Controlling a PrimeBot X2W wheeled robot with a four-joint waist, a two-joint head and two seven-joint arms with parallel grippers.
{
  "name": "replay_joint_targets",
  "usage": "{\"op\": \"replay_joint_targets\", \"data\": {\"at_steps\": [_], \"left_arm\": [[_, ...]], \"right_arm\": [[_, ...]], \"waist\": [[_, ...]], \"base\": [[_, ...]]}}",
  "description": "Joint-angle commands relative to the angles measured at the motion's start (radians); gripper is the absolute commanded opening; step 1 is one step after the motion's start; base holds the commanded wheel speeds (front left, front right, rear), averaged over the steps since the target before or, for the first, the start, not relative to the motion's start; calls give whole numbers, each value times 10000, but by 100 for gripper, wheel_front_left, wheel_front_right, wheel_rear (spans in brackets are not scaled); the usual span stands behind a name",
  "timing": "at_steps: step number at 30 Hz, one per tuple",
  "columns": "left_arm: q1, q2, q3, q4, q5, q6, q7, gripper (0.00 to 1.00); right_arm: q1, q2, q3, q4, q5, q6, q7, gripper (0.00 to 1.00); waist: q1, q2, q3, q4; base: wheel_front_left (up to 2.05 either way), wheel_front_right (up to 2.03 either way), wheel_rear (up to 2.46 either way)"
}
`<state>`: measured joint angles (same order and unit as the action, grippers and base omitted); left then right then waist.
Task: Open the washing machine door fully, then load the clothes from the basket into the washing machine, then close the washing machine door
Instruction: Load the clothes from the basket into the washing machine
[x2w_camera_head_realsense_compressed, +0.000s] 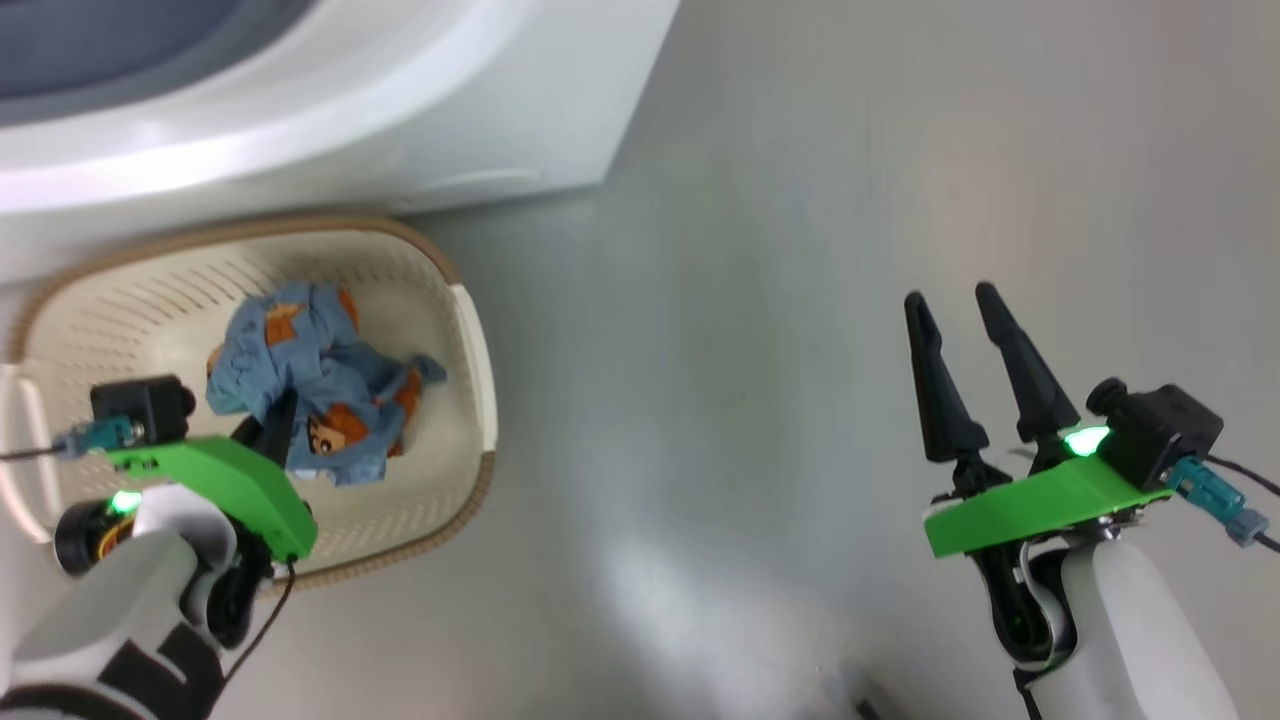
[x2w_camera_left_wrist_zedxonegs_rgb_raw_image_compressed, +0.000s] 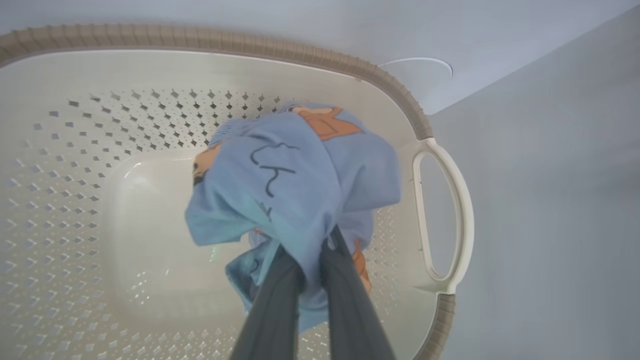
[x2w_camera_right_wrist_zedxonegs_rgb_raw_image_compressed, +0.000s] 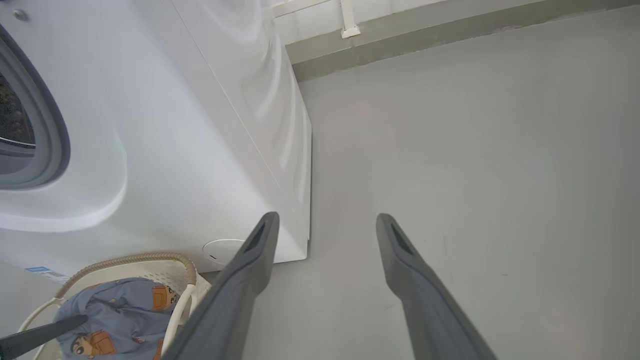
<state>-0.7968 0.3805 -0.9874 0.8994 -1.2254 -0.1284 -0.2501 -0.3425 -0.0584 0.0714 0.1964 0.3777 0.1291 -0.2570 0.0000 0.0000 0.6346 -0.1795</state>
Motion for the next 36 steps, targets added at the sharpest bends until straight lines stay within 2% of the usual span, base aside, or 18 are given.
{"op": "replay_joint_targets", "data": {"at_steps": [1, 18, 27, 36], "left_arm": [[291, 305, 481, -157, 265, -23, -114, 0], [3521, -247, 4824, -1951, 4199, -23, -116, 0], [4831, -688, 6882, -3482, 6041, -23, -116, 0], [6225, -1127, 8196, -5324, 7475, -23, -116, 0]], "right_arm": [[363, -60, 228, -126, -108, 16, -48, 100], [1983, -745, 303, 453, 28, 16, -48, 100], [2608, -902, 8, 420, 135, 16, -48, 100], [3162, -1007, -388, 322, 152, 16, -48, 100]], "waist": [[0, 0, -1083, 534], [0, 0, -4172, 1516], [0, 0, -4892, 1880], [0, 0, -5362, 2169]], "base": [[0, 0, 0], [0, 0, 0], [0, 0, 0], [0, 0, 0]]}}
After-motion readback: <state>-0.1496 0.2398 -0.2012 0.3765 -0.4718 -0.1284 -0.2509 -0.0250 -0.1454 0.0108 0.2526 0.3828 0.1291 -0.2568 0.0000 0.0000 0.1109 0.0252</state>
